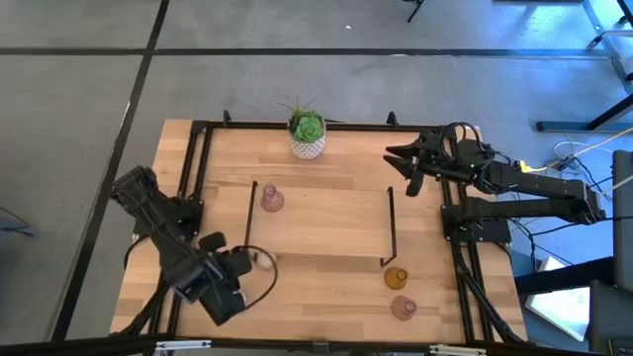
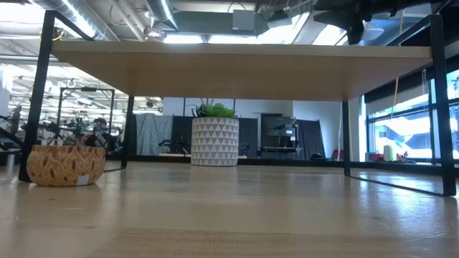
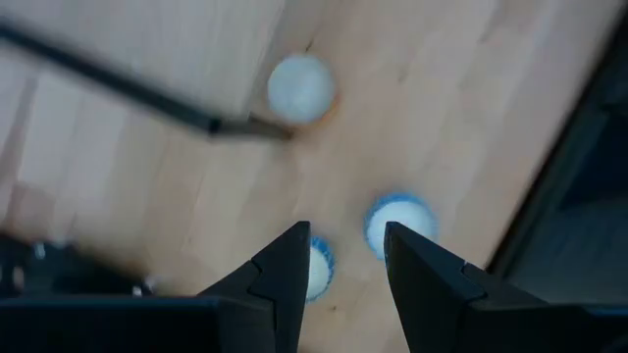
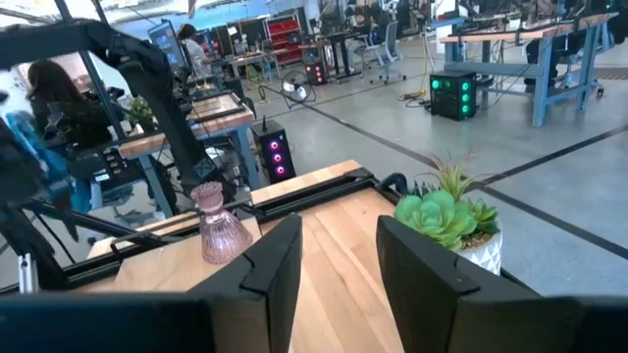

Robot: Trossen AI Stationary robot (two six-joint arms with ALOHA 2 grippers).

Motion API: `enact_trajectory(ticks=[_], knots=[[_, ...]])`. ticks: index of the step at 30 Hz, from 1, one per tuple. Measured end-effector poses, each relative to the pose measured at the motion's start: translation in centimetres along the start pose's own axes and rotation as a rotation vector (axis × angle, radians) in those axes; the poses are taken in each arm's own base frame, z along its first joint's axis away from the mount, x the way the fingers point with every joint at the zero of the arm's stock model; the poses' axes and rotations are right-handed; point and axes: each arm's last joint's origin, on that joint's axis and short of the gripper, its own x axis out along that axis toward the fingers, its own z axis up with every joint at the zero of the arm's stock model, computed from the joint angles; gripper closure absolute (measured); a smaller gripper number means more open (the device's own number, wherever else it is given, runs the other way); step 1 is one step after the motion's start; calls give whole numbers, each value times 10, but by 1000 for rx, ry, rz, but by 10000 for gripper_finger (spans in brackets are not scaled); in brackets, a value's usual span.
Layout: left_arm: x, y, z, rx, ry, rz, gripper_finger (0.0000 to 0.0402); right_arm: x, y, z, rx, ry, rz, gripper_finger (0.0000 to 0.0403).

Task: Pick & Place candle stick holders
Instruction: Adjust the shelf

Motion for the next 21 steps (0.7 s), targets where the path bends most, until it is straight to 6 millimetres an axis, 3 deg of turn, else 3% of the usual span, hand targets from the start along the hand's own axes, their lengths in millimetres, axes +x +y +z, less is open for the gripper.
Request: enact_trajectory(ticks=[5, 13, 21], knots=[[33, 2, -27, -119, 134, 109, 272, 0, 0, 1, 1, -13, -11, 265], [61, 12, -55, -32, 164, 218, 272, 3, 0, 0, 0, -8, -15, 265], [77, 31, -70, -88, 119, 84, 272, 3, 0, 0, 0, -8, -14, 265]])
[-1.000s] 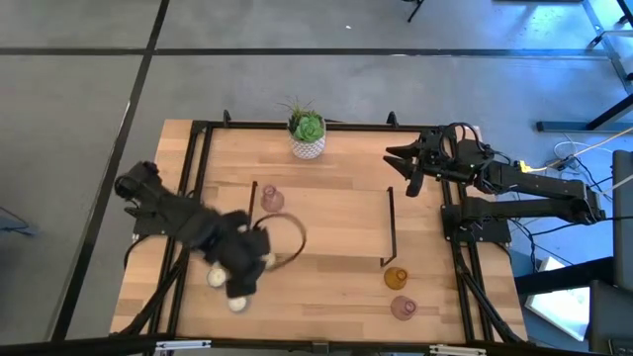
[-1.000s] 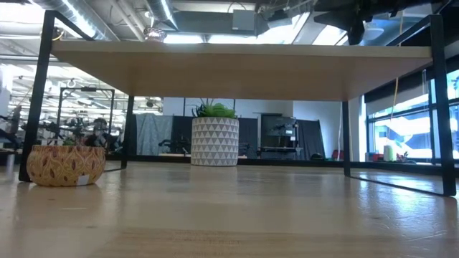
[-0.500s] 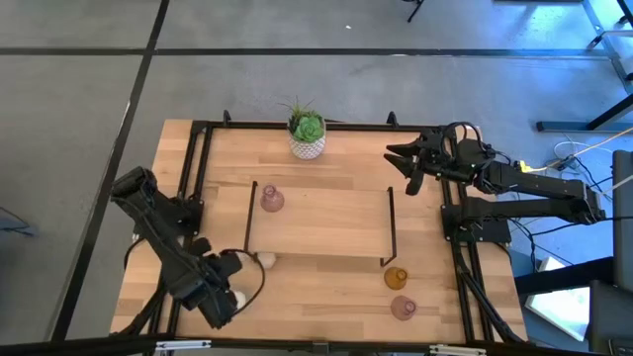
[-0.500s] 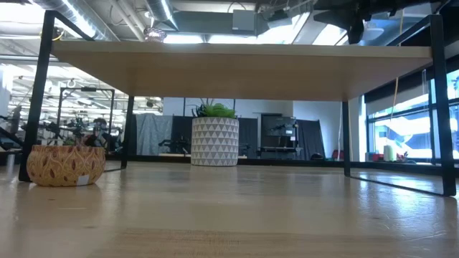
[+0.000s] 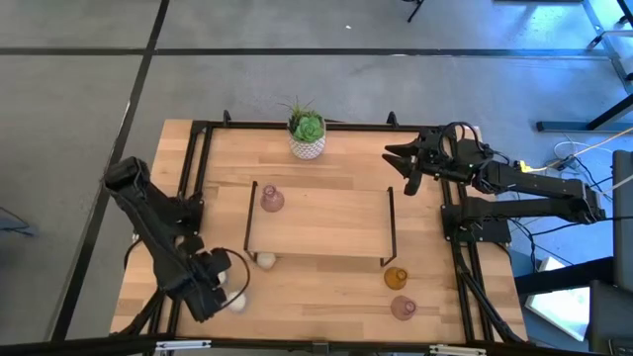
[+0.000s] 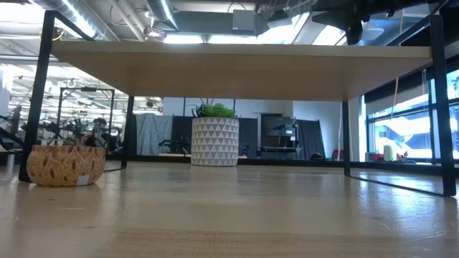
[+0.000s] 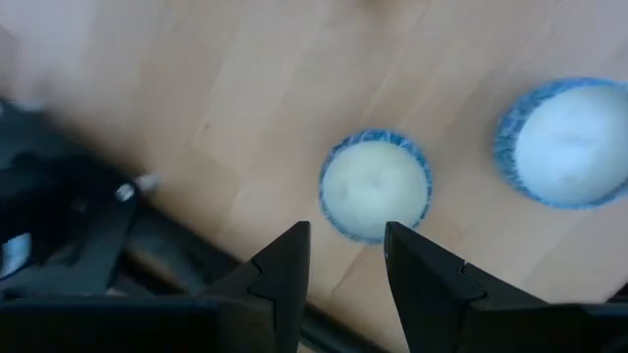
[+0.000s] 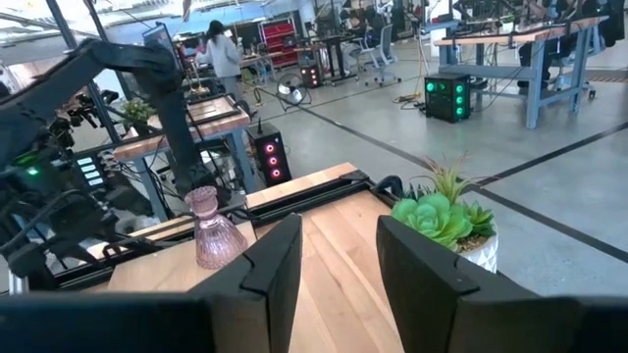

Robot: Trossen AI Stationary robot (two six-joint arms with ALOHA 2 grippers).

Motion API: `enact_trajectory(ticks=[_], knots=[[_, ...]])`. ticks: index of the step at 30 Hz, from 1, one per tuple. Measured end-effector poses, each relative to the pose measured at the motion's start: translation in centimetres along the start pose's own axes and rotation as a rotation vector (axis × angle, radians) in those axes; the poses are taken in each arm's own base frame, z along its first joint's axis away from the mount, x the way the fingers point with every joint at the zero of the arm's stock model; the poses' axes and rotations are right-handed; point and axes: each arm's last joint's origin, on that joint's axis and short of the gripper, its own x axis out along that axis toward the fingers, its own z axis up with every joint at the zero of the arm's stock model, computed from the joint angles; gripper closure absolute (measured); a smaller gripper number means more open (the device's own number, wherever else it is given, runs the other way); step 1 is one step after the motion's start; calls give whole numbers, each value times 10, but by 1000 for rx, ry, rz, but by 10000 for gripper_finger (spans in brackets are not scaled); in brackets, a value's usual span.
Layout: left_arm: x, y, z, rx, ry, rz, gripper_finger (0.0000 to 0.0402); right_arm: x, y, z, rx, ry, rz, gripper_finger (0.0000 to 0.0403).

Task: Pick & Place candle stick holders
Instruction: Adjust the shelf

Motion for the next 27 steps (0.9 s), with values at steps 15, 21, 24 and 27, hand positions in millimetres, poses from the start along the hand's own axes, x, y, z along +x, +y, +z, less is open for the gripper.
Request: enact_trajectory(ticks=[15, 21, 24, 27], knots=[[49, -20, 23, 159, -217, -279, 272, 0, 0, 0, -11, -7, -17, 265], [62, -54, 48, 276, -183, -245, 272, 0, 0, 0, -2, -7, -17, 265], [56, -66, 55, 343, -217, -209, 272, 0, 0, 0, -3, -4, -17, 265], [54, -72, 64, 413, -281, -124, 272, 0, 0, 0, -2, -3, -17, 265]])
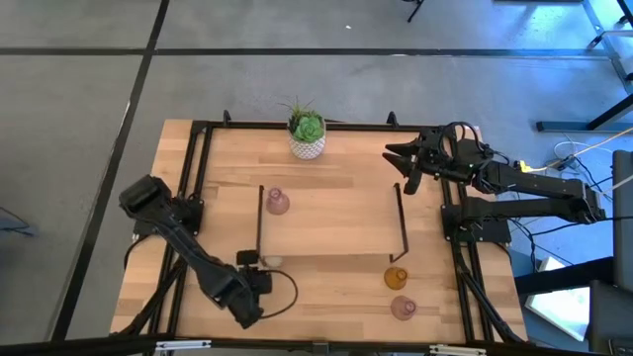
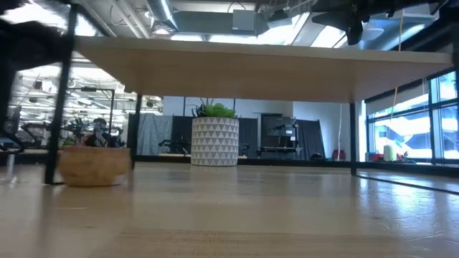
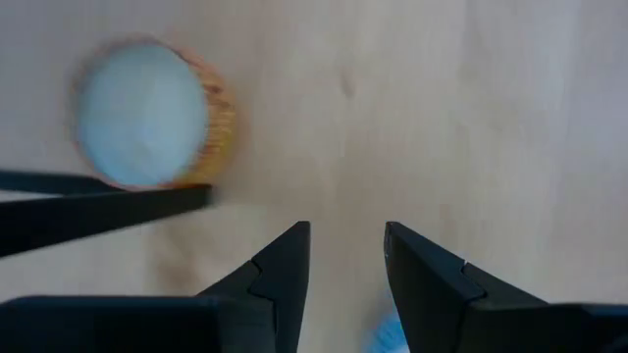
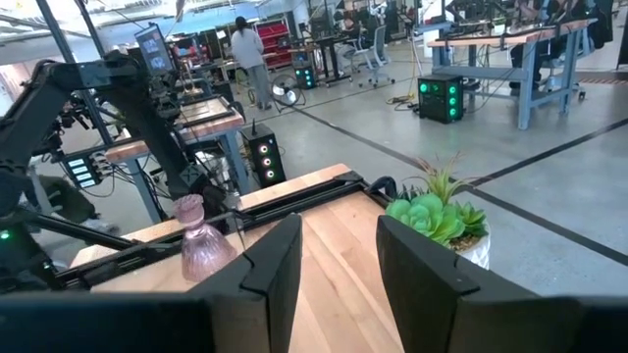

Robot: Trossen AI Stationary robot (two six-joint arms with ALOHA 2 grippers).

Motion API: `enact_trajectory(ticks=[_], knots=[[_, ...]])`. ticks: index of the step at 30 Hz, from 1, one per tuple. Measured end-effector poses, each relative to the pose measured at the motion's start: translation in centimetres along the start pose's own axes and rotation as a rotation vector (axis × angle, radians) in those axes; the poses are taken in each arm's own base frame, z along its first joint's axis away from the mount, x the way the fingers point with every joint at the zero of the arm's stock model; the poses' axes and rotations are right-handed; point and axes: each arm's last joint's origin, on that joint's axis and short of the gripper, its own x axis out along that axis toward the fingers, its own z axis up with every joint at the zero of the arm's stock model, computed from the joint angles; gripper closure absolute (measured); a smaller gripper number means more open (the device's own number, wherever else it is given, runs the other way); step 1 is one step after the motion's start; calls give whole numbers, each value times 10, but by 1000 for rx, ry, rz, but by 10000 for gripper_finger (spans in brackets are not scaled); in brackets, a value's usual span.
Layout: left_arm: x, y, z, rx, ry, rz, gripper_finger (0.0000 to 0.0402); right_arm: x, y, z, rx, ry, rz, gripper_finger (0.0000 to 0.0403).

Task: Pick & Place candle stick holders
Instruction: Adjust the shelf

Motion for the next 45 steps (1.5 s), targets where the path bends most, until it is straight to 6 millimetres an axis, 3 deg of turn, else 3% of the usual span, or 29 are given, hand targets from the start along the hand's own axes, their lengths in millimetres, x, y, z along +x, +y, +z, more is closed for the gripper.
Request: enact_trajectory(ticks=[5, 15, 20, 29, 39, 45], knots=[[0, -2, 12, 5, 26, -22, 272, 0, 0, 0, 2, 0, 0, 265], [-6, -6, 0, -38, 112, -26, 272, 0, 0, 0, 2, 3, 0, 265], [-13, -13, 9, -33, 50, -79, 272, 0, 0, 0, 2, 0, 1, 265], [-52, -23, 44, 82, -221, -27, 313, 0, 0, 0, 2, -1, 1, 265], [-30, 0, 55, 109, -160, 170, 393, 0, 0, 0, 2, 1, 2, 265], [-13, 0, 53, 136, -104, 236, 400, 0, 0, 0, 1, 3, 1, 265]])
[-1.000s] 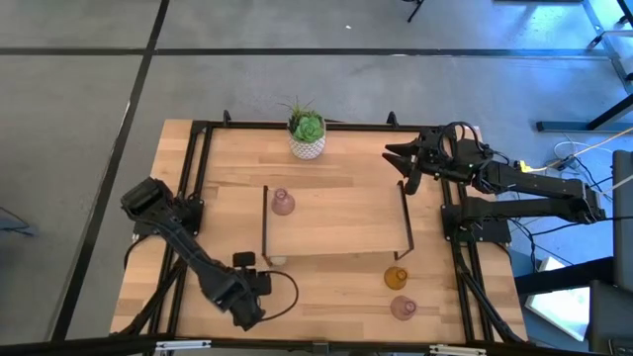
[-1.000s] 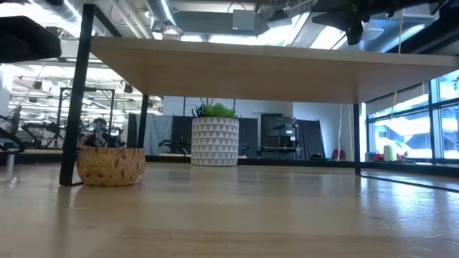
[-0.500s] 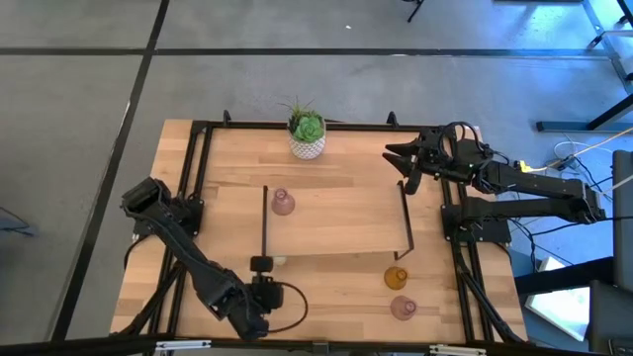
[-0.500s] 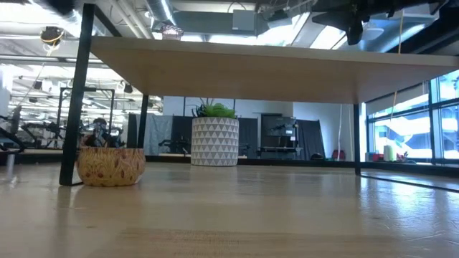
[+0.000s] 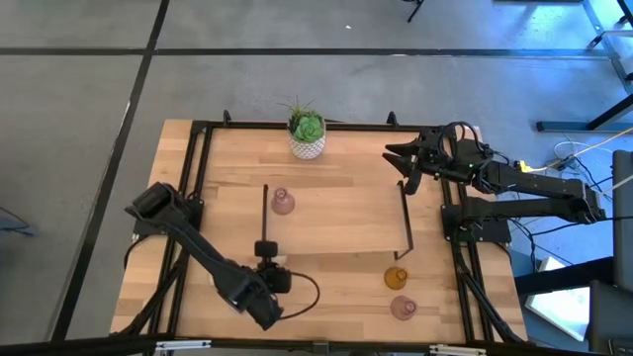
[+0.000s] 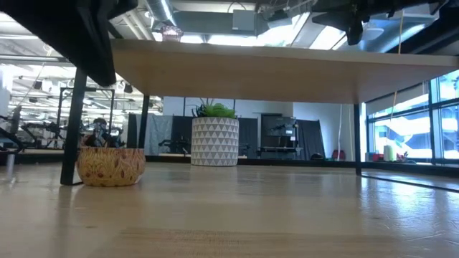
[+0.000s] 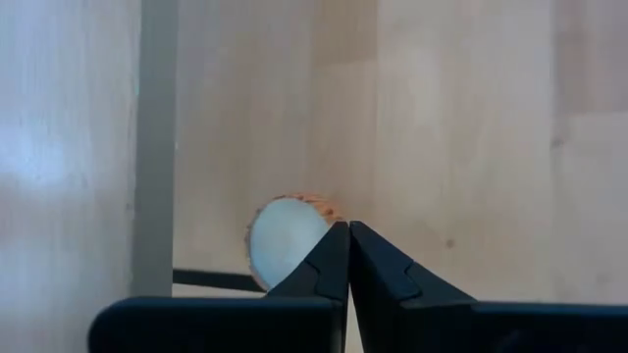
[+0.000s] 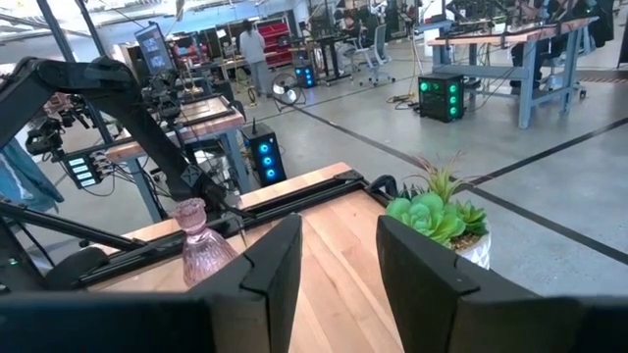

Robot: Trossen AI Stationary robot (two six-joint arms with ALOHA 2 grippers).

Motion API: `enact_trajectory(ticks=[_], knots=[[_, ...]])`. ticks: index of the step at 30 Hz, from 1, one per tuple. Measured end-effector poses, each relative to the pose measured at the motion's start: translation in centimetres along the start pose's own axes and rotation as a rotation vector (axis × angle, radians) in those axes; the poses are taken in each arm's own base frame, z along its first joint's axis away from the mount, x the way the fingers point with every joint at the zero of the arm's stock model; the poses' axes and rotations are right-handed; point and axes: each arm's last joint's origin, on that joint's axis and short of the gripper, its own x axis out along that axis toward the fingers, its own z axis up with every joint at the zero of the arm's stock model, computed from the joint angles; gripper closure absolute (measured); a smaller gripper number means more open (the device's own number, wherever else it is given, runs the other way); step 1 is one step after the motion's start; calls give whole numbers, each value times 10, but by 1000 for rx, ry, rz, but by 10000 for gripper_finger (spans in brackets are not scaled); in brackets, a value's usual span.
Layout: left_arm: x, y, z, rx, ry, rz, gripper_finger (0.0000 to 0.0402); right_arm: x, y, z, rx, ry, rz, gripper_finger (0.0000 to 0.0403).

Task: Pick & Place candle stick holders
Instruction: Adjust the shelf

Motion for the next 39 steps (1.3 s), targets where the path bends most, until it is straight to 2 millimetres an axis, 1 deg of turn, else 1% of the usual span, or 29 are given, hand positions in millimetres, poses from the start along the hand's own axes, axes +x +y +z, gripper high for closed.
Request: enact_trajectory(ticks=[6, 12, 17, 19, 25, 29, 32, 35, 39], knots=[[1, -1, -11, -23, 70, 52, 399, 0, 0, 0, -2, 0, 0, 265], [-5, -1, -22, -48, 141, 73, 399, 0, 0, 0, 0, 0, 0, 265], [-9, -1, -26, -57, 154, 95, 400, 0, 0, 0, 0, -1, -1, 265], [-12, -2, -24, -52, 136, 95, 399, 0, 0, 0, 1, -1, -1, 265], [-20, -8, -5, 4, 33, -1, 400, 0, 0, 0, 1, -4, -1, 265], [-15, -7, 4, 43, 8, -44, 392, 0, 0, 0, 1, -4, -1, 265], [-9, -4, 9, 55, 15, -49, 373, 0, 0, 0, 1, -4, -1, 265], [-8, -2, 8, 25, 43, -54, 350, 0, 0, 0, 1, -3, -1, 265], [-11, 3, -1, -10, 117, -2, 329, 0, 0, 0, 1, 0, -2, 265]])
